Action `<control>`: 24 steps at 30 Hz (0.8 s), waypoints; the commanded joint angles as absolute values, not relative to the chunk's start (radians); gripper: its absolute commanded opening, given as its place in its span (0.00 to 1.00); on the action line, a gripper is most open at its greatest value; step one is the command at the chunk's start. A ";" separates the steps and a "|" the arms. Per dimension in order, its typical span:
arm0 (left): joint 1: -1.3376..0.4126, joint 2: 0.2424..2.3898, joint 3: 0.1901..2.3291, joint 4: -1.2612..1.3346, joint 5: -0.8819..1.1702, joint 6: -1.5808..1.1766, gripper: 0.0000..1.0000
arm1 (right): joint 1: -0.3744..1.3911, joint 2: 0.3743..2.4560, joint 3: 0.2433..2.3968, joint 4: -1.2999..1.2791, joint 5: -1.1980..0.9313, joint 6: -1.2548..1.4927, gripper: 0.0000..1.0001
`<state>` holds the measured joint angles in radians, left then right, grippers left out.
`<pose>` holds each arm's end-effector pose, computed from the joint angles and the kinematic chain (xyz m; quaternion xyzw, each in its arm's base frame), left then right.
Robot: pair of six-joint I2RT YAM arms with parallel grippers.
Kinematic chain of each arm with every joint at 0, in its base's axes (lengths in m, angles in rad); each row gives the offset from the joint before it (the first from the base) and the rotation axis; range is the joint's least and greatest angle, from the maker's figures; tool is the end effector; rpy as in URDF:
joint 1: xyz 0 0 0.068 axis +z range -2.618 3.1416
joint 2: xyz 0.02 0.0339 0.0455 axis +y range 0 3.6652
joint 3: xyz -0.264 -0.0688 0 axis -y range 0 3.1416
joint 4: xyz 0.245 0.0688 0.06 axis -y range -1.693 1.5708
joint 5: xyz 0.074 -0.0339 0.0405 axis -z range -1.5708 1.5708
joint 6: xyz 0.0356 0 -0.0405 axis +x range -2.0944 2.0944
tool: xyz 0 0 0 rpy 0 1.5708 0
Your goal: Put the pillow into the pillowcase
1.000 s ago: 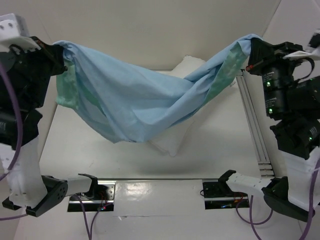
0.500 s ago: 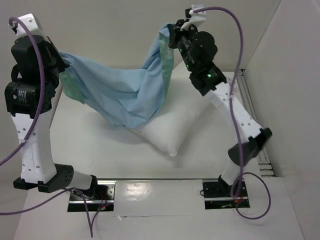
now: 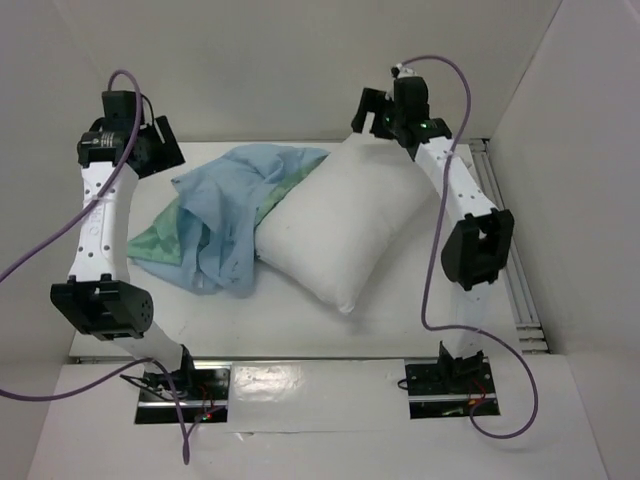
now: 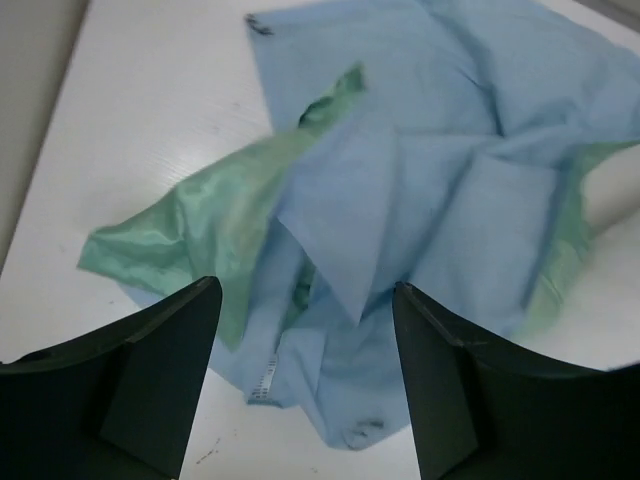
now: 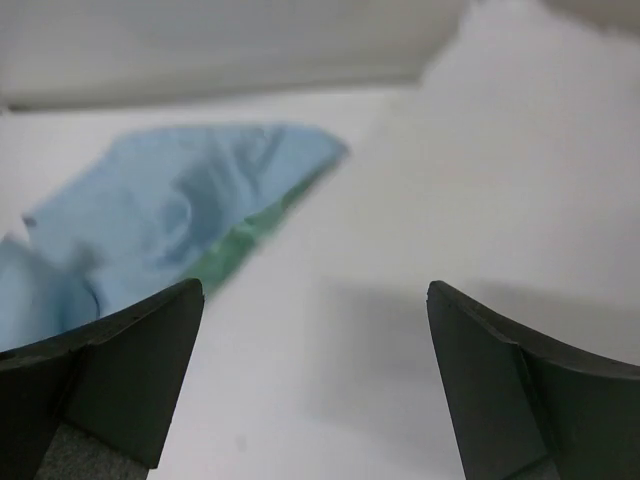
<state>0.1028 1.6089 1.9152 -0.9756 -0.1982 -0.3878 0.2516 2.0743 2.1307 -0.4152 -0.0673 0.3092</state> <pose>0.3285 0.0409 0.4408 -0.2593 0.8584 0.0266 0.4418 0.4751 0.1246 0.3800 0.0045 0.8217 0.1841 0.5394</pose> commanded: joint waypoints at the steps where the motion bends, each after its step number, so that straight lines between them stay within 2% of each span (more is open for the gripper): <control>1: 0.052 1.514 1.921 -0.850 0.003 -0.315 0.82 | 0.247 1.778 1.944 -0.511 -0.003 0.342 1.00; 4: -0.024 1.578 1.882 -0.859 0.150 -0.281 0.77 | 0.261 1.642 1.789 -0.607 0.015 0.328 1.00; 9: -0.172 1.650 1.744 -0.795 0.238 -0.281 0.80 | 0.334 1.427 1.541 -0.756 0.146 0.354 1.00; 13: -0.222 1.762 1.732 -0.782 0.178 -0.290 0.82 | 0.368 1.306 1.280 -0.772 0.022 0.448 1.00; 16: -0.252 1.804 1.732 -0.782 0.196 -0.290 0.82 | 0.489 1.246 1.142 -0.733 -0.054 0.588 1.00; 20: -0.290 1.816 1.723 -0.758 0.207 -0.299 0.77 | 0.600 1.204 1.052 -0.695 -0.005 0.705 1.00; 23: -0.328 1.790 1.723 -0.758 0.134 -0.350 0.76 | 0.580 1.173 1.092 -0.709 0.115 0.681 1.00; 24: -0.350 1.769 1.723 -0.758 0.121 -0.362 0.76 | 0.518 1.173 1.121 -0.724 0.153 0.629 1.00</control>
